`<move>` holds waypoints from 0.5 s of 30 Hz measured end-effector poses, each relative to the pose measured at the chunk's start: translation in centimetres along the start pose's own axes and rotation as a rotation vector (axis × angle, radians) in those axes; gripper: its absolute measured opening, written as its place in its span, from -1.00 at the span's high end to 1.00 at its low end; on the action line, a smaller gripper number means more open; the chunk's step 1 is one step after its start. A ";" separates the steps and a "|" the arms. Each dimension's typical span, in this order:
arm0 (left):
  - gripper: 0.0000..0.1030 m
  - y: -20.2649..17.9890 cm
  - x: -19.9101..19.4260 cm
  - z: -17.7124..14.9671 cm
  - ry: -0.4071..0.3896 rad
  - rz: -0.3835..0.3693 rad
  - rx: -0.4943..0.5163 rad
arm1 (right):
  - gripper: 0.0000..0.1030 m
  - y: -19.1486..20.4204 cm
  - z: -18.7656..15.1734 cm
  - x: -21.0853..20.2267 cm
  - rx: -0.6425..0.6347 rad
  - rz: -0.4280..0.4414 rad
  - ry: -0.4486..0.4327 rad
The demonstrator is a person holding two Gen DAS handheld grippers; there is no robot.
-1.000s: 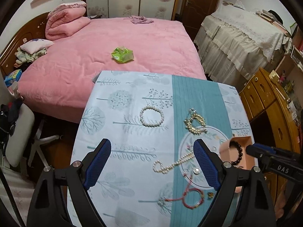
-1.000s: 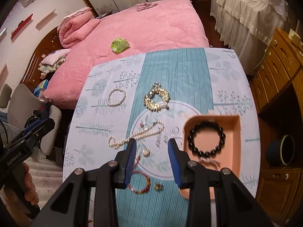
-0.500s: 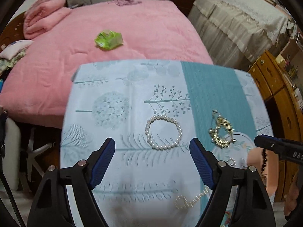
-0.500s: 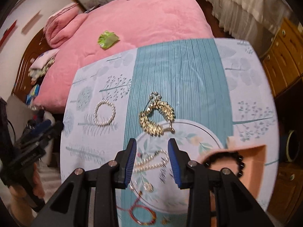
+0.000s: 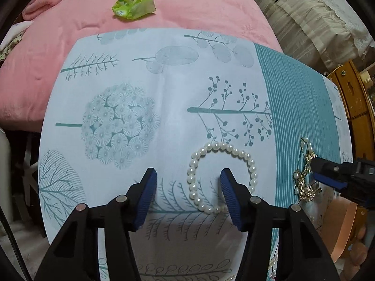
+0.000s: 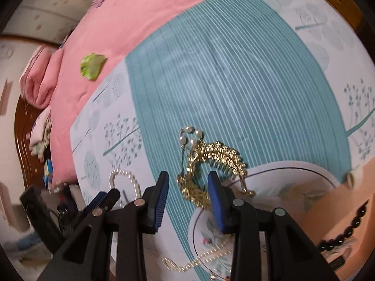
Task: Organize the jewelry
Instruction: 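Grasp the pearl bracelet with the left gripper while the right gripper grasps the gold leaf hair clip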
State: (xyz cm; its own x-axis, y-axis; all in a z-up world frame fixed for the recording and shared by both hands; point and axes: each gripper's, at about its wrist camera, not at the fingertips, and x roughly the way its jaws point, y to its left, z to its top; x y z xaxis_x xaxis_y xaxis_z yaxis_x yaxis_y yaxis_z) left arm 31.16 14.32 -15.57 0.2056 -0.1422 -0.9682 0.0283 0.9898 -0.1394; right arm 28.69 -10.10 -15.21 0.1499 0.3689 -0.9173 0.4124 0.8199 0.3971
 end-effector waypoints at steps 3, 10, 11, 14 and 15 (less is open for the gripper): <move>-0.07 -0.4 0.2 0.1 -0.001 0.016 -0.001 | 0.33 0.2 0.1 0.6 0.006 -0.024 0.004; -0.07 -1.2 0.3 0.4 -0.003 0.056 0.011 | 0.42 2.1 -0.3 0.9 -0.053 -0.151 -0.037; -0.07 -1.3 0.3 0.4 -0.004 0.058 0.012 | 0.48 2.5 -0.4 1.0 -0.070 -0.185 -0.045; -0.07 -1.5 0.3 0.3 -0.006 0.058 0.007 | 0.72 3.5 -0.7 1.3 -0.125 -0.267 -0.063; -0.07 -1.5 0.3 0.2 -0.006 0.058 0.005 | 0.82 3.7 -0.9 1.5 -0.139 -0.281 -0.064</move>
State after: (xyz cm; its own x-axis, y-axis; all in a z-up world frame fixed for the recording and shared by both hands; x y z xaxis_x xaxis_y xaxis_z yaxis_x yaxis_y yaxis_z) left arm 31.41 12.84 -15.63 0.2130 -0.0849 -0.9734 0.0210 0.9964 -0.0824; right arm 29.63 -6.11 -15.07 0.1052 0.0947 -0.9899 0.3191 0.9396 0.1238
